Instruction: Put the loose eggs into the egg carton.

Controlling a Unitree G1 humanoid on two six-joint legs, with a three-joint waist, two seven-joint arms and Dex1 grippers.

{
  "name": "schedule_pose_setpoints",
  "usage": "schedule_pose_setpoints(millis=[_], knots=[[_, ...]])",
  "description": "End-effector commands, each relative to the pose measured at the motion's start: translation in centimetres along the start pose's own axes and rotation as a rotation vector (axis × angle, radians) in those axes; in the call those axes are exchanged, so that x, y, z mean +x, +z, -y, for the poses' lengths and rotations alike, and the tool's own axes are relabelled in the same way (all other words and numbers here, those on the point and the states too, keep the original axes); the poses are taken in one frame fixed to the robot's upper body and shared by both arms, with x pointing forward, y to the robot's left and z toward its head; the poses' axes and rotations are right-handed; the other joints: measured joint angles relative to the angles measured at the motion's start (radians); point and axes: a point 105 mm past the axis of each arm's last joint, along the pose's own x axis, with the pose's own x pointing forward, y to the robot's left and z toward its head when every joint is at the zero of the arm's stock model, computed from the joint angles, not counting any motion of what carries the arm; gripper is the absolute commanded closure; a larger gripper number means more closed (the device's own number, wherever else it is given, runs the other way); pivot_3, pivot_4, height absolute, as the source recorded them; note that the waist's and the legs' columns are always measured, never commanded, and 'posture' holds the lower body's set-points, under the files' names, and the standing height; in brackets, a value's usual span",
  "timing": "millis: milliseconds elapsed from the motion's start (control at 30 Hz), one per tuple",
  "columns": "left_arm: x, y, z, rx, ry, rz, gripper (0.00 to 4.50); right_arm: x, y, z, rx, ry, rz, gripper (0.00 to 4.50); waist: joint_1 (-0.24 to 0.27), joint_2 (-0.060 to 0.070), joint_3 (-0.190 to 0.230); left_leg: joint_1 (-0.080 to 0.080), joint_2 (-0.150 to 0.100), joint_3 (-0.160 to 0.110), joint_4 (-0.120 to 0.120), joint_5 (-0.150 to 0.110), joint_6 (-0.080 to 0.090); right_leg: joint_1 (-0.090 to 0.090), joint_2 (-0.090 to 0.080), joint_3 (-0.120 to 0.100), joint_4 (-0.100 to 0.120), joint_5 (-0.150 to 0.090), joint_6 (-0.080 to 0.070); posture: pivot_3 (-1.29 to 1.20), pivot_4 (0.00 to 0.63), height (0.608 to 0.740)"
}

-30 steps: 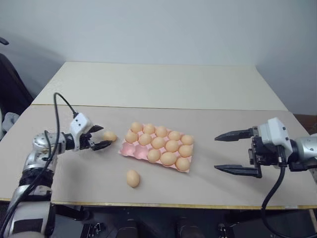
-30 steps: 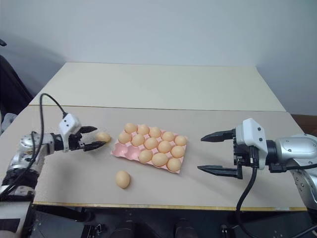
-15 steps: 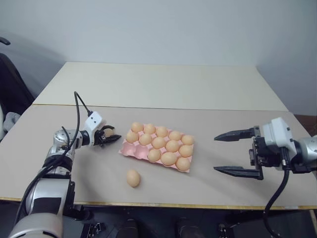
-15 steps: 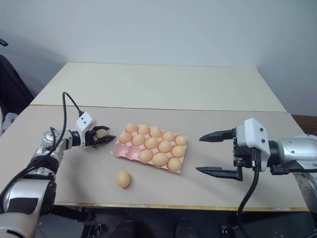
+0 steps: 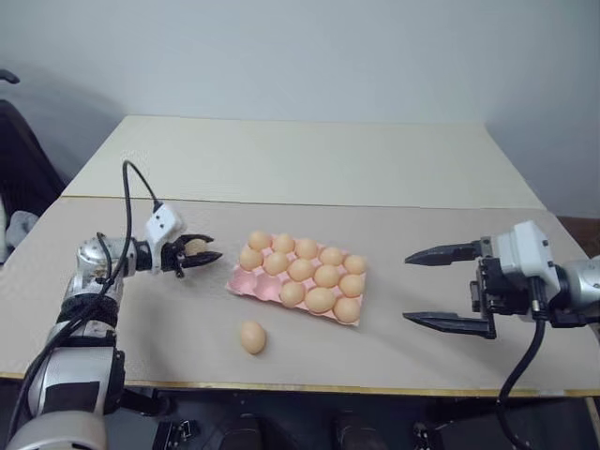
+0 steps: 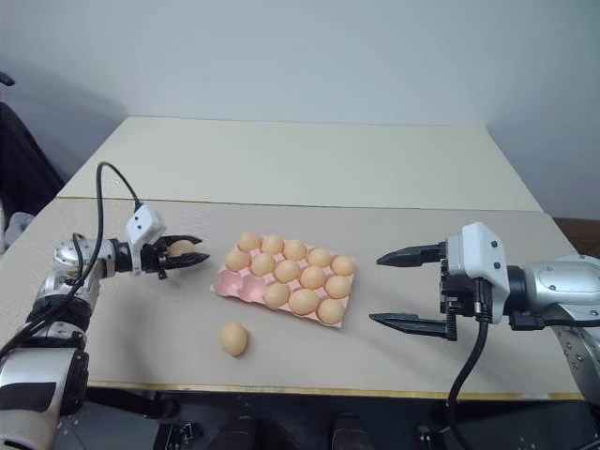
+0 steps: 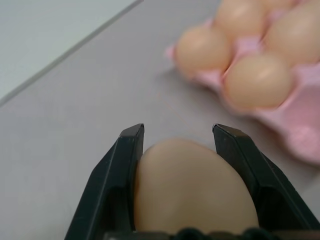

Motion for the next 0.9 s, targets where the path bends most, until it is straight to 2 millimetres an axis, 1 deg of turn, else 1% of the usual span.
schedule_pose_setpoints(millis=[33, 100, 200, 300, 433, 533, 667, 700, 800, 833, 900], knots=[[1.8, 3.4, 3.1, 0.048, -0.163, 0.118, 2.25, 0.0, 0.8, -0.1, -0.041, -0.010, 0.022, 0.00, 0.000, 0.000, 0.000, 0.000, 0.000, 0.000, 0.000, 0.000, 0.000, 0.000, 0.000, 0.000, 0.000, 0.000, 0.000, 0.00, 0.150, 0.740], [3.1, 4.0, 5.6, 0.063, -0.265, 0.147, 2.25, 0.1, 0.9, -0.1, -0.043, -0.014, 0.023, 0.00, 0.000, 0.000, 0.000, 0.001, 0.000, 0.000, 0.000, 0.000, 0.000, 0.001, 0.000, 0.000, 0.000, 0.000, 0.000, 0.00, 0.150, 0.740], [4.3, 4.1, 7.5, 0.041, -0.327, 0.158, 2.25, 0.0, 1.0, -0.2, -0.043, -0.022, 0.025, 0.00, -0.001, 0.000, 0.000, 0.001, 0.000, 0.000, 0.000, 0.000, 0.000, 0.001, 0.000, 0.000, 0.000, 0.000, 0.000, 0.00, 0.150, 0.740], [5.2, 4.1, 8.5, 0.040, -0.362, 0.155, 2.25, -0.1, 1.0, -0.3, -0.043, -0.029, 0.022, 0.00, -0.007, 0.000, 0.000, 0.001, 0.000, -0.001, 0.000, 0.000, 0.000, 0.000, 0.001, 0.001, 0.001, 0.000, 0.000, 0.00, 0.150, 0.740], [6.2, 3.9, 8.8, 0.032, -0.367, 0.137, 2.25, -0.2, 1.1, -0.4, -0.043, -0.038, 0.021, 0.00, -0.008, 0.000, 0.000, 0.002, 0.000, 0.000, 0.000, 0.000, 0.000, 0.001, 0.001, 0.001, 0.000, 0.000, 0.000, 0.00, 0.150, 0.740], [6.5, 3.4, 8.8, 0.063, -0.380, 0.097, 1.62, -0.3, 1.2, -0.5, -0.045, -0.047, 0.022, 0.00, -0.004, 0.000, 0.000, 0.001, 0.000, 0.000, 0.000, 0.000, 0.000, 0.001, 0.001, 0.001, 0.000, 0.000, 0.000, 0.00, 0.150, 0.740], [6.0, 3.6, 8.6, 0.065, -0.384, 0.108, 0.27, -0.3, 1.2, -0.6, -0.042, -0.051, 0.023, 0.00, -0.005, 0.000, 0.000, 0.001, 0.000, 0.000, 0.000, 0.000, 0.000, 0.001, 0.001, 0.001, 0.000, 0.000, 0.000, 0.00, 0.150, 0.740], [5.9, 3.8, 8.4, 0.073, -0.372, 0.115, 0.02, -0.3, 1.2, -0.6, -0.042, -0.051, 0.023, 0.00, -0.004, 0.000, 0.000, 0.001, 0.000, 0.000, 0.000, 0.000, 0.000, 0.001, 0.001, 0.001, 0.000, 0.000, 0.000, 0.00, 0.150, 0.740], [5.4, 4.5, 7.8, 0.082, -0.338, 0.132, 0.02, -0.2, 1.2, -0.6, -0.040, -0.052, 0.026, 0.00, -0.004, 0.000, 0.000, 0.001, 0.000, 0.000, 0.000, 0.000, 0.000, 0.001, 0.001, 0.001, 0.000, 0.000, 0.000, 0.00, 0.150, 0.740], [4.9, 4.8, 7.5, 0.085, -0.329, 0.140, 0.02, -0.1, 1.1, -0.5, -0.040, -0.051, 0.027, 0.00, -0.005, 0.000, 0.000, 0.001, 0.000, 0.000, 0.000, 0.000, 0.000, 0.001, 0.001, 0.001, 0.000, 0.000, 0.000, 0.00, 0.150, 0.740], [3.2, 5.4, 6.6, 0.092, -0.302, 0.149, 0.02, -0.1, 1.1, -0.4, -0.037, -0.048, 0.032, 0.00, -0.009, 0.000, 0.000, 0.001, 0.000, 0.000, 0.000, 0.000, 0.000, 0.000, 0.001, 0.001, 0.000, 0.000, 0.000, 0.00, 0.150, 0.740]])
